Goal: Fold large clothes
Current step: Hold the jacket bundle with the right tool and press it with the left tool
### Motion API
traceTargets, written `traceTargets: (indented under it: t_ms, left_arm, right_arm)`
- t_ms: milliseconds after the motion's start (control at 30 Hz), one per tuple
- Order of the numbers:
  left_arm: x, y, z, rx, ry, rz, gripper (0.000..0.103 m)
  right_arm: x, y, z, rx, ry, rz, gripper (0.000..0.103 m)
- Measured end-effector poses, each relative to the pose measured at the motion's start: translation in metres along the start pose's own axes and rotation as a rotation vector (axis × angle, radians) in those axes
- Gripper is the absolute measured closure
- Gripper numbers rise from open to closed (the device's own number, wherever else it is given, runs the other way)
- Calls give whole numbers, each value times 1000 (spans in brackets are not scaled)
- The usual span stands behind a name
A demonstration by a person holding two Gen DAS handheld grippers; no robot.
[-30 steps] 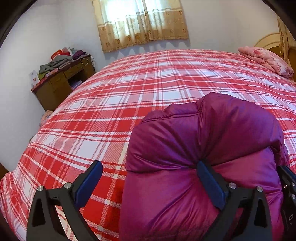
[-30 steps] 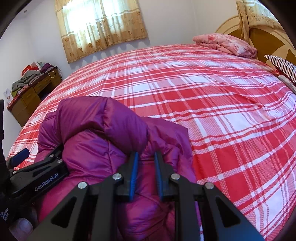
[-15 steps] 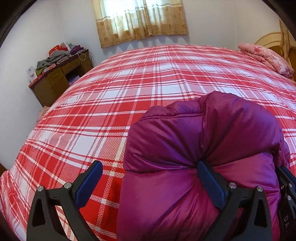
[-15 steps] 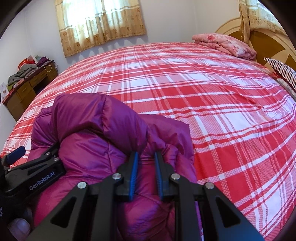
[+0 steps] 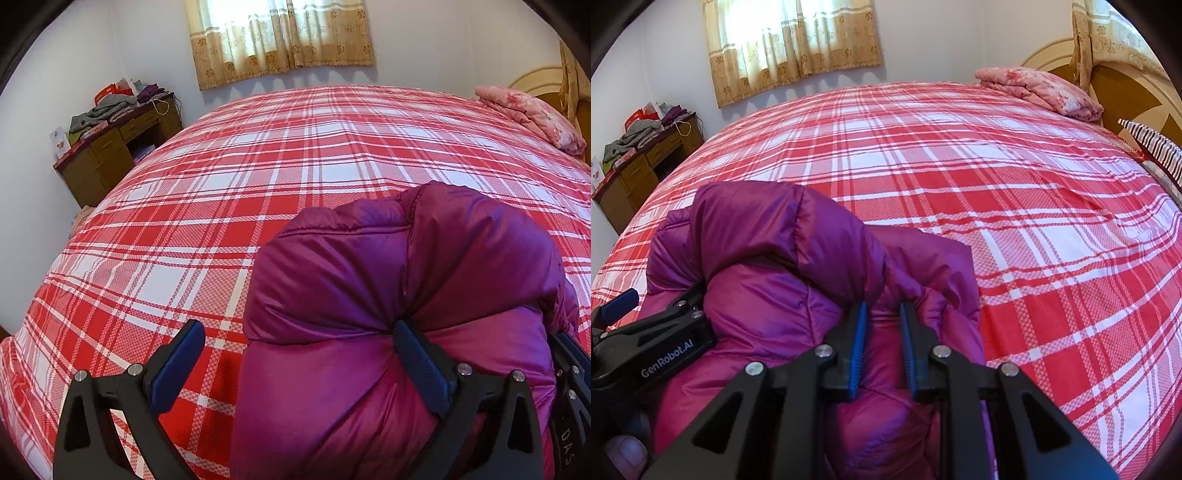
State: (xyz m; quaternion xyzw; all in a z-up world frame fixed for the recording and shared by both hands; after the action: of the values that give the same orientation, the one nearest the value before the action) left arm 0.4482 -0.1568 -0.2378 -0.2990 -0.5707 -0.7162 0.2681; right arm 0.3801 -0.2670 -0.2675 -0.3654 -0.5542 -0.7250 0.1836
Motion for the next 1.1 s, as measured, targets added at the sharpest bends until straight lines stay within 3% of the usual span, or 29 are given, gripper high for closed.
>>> traceTargets:
  t_ms: [167, 1100]
  left_arm:
    - [-3, 0, -1, -9, 9, 2, 1]
    - [-4, 1, -4, -25, 35, -3, 1]
  right_arm:
    - [-1, 4, 0, 13, 8, 31, 81]
    - [-6, 2, 2, 31, -21, 11, 80]
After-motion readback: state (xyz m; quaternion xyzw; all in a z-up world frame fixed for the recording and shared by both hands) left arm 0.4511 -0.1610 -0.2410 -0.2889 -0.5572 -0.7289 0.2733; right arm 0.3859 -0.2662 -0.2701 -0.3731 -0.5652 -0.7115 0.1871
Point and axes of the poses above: each gripper's, at about its wrist camera, not at the fingertips, and x roughly against the way its jaws point, z to its left, y to its top, the point moved 6 cm from there along -x, roughly the way its jaws point, and after that the axes turned 3 degrees about -x, right-handed, at the moved point
